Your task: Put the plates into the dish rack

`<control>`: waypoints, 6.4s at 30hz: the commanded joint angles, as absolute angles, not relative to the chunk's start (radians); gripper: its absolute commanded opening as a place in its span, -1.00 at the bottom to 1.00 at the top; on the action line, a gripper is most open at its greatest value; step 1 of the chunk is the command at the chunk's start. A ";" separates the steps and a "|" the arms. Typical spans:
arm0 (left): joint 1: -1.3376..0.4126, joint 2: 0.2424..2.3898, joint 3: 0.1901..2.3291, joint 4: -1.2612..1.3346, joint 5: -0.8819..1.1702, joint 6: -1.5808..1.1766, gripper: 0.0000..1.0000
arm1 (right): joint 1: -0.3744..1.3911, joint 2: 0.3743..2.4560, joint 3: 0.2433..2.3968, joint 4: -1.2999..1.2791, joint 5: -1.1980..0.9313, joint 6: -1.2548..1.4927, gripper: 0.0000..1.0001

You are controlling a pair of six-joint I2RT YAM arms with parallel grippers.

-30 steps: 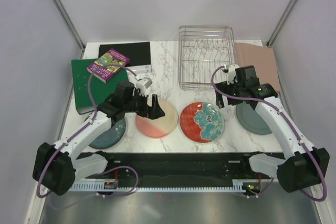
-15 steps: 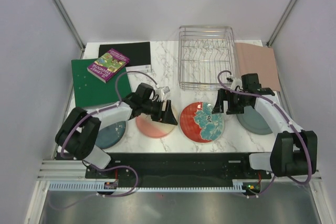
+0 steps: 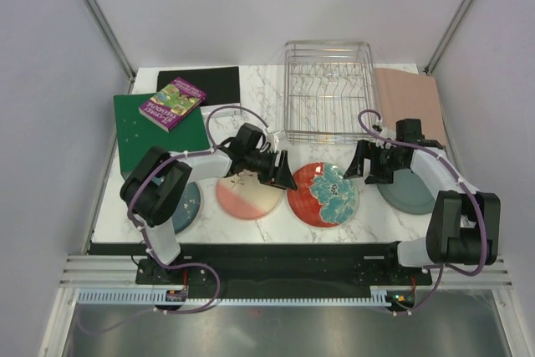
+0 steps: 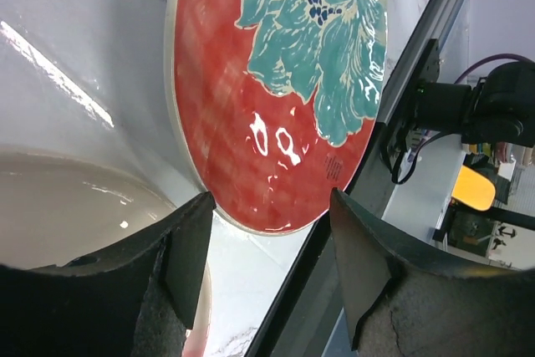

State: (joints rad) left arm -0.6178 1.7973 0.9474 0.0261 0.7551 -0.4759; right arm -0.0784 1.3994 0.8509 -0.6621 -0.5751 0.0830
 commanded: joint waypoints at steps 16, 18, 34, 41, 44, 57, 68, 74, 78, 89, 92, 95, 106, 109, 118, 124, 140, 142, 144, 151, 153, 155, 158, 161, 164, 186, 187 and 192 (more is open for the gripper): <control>-0.626 1.897 1.063 -0.041 0.673 -0.416 0.27 | -0.081 1.482 0.810 -0.572 -0.634 0.078 0.86; -0.626 1.920 1.089 -0.049 0.672 -0.410 0.26 | -0.081 1.489 0.804 -0.558 -0.637 0.078 0.85; -0.630 2.000 1.098 -0.012 0.782 -0.417 -0.75 | -0.091 1.536 0.781 -0.526 -0.686 0.055 0.85; -0.592 1.953 1.111 -0.009 0.905 -0.413 -0.95 | -0.092 1.505 0.782 -0.528 -0.736 0.045 0.85; -0.577 1.913 1.094 -0.009 0.936 -0.410 -0.95 | -0.092 1.517 0.784 -0.529 -0.793 0.022 0.85; -0.557 1.896 1.081 0.093 1.055 -0.501 -0.95 | -0.069 1.683 0.821 -0.565 -0.959 -0.052 0.60; -0.557 1.937 1.104 0.147 1.100 -0.549 -0.95 | -0.049 1.733 0.850 -0.577 -0.988 -0.094 -0.22; -0.542 1.934 1.106 0.109 1.028 -0.520 -0.60 | -0.051 1.687 0.857 -0.592 -0.994 -0.104 -1.00; -0.497 1.862 1.097 -0.024 0.988 -0.433 -0.14 | -0.049 1.640 0.920 -0.676 -1.038 -0.139 -1.00; -0.288 1.528 1.054 -0.428 0.931 -0.051 0.34 | 0.024 1.601 1.424 -1.415 -0.974 -0.702 -1.00; -0.288 1.477 1.029 -0.433 0.878 -0.009 0.43 | 0.026 1.614 1.602 -1.462 -0.927 -0.677 -1.00; -0.288 1.486 1.051 -0.427 0.816 -0.029 0.43 | 0.026 1.684 1.833 -1.457 -0.911 -0.603 -1.00; -0.287 1.517 1.121 -0.385 0.719 -0.046 0.41 | -0.041 1.928 2.310 -0.797 -0.526 0.081 -1.00; -0.288 1.516 1.106 -0.365 0.721 -0.072 0.40 | -0.037 1.910 2.263 -0.541 -0.337 0.201 -1.00; -0.288 1.470 1.089 -0.334 0.701 -0.077 0.39 | 0.118 1.945 2.250 -0.243 0.397 0.065 -1.00; -0.288 1.493 1.095 -0.333 0.707 -0.086 0.38 | 0.209 2.075 2.402 -0.176 0.658 -0.116 -1.00; -0.287 1.523 1.097 -0.327 0.723 -0.103 0.38 | 0.209 2.155 2.350 -0.284 0.735 -0.153 -1.00; -0.288 1.525 1.095 -0.325 0.723 -0.104 0.38 | 0.209 2.160 2.342 -0.285 0.735 -0.163 -1.00; -0.287 1.525 1.094 -0.327 0.723 -0.104 0.38 | 0.210 2.163 2.332 -0.296 0.735 -0.164 -1.00; -0.288 1.526 1.088 -0.327 0.718 -0.104 0.38 | 0.209 2.178 2.278 -0.350 0.735 -0.127 -1.00; -0.288 1.528 1.089 -0.327 0.713 -0.104 0.38 | 0.210 2.187 2.267 -0.357 0.739 -0.120 -1.00; -0.288 1.525 1.089 -0.327 0.713 -0.104 0.38 | 0.210 2.198 2.264 -0.365 0.747 -0.111 -1.00; -0.288 1.526 1.091 -0.327 0.710 -0.104 0.38 | 0.210 2.218 2.264 -0.376 0.746 -0.103 -1.00; -0.288 1.528 1.091 -0.327 0.706 -0.106 0.39 | 0.209 2.243 2.266 -0.390 0.733 -0.092 -1.00; -0.287 1.532 1.088 -0.328 0.700 -0.109 0.39 | 0.209 2.266 2.273 -0.405 0.727 -0.083 -0.90; -0.181 1.486 1.052 -0.564 0.394 0.030 0.38 | 0.339 1.613 1.663 -0.495 0.156 -0.087 0.72; -0.163 1.500 1.057 -0.575 0.405 0.049 0.33 | 0.341 1.570 1.602 -0.495 -0.035 -0.083 0.72; -0.114 1.584 1.055 -0.594 0.426 0.136 0.22 | 0.371 1.424 1.326 -0.502 -0.310 0.024 0.77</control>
State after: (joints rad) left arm -0.1295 1.5326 1.0328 -0.5388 0.4339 0.0189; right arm 0.3714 1.4551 1.4761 -0.4648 0.0532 -0.0689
